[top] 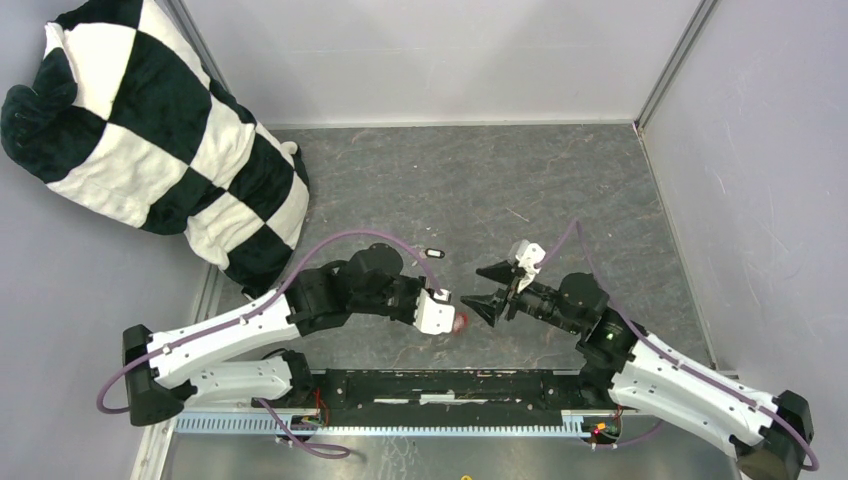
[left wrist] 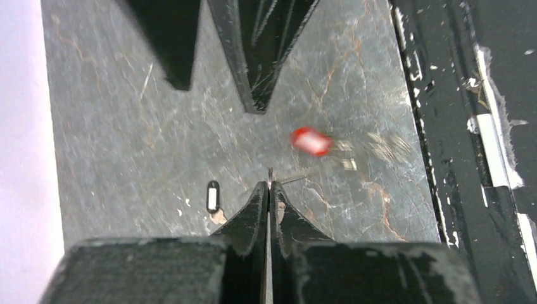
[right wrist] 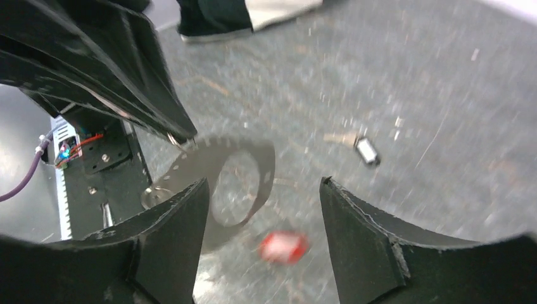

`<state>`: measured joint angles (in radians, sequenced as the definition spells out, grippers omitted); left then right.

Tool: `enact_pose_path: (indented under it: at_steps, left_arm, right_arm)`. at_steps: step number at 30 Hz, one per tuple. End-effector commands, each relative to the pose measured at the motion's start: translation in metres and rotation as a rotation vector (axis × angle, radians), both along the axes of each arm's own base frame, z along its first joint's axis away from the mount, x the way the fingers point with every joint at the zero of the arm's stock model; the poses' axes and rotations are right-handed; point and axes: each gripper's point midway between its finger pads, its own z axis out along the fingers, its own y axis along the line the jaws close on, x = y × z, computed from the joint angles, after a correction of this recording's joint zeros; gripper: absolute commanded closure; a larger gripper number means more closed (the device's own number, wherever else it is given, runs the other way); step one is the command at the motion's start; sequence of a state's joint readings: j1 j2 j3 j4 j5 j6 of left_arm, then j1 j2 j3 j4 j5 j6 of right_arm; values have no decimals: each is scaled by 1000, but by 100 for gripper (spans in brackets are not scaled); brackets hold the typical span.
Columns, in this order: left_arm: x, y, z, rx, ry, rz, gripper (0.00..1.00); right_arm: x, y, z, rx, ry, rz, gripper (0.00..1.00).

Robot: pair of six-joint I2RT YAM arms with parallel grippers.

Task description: Put the keys on the keyring

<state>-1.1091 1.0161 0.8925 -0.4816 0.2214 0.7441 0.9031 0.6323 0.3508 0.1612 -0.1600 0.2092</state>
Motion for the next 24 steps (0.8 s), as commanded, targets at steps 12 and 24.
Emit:
enact_pose_path:
  at_steps: [12,24]
  left_arm:
    - [-17,-26,97,-172,73,-83,98]
    - [-28,-31,134,-287,59,-150,98]
  right_arm:
    - [-20,15,100,36,-405,224,16]
    - [-52,20,138,87,-565,408,51]
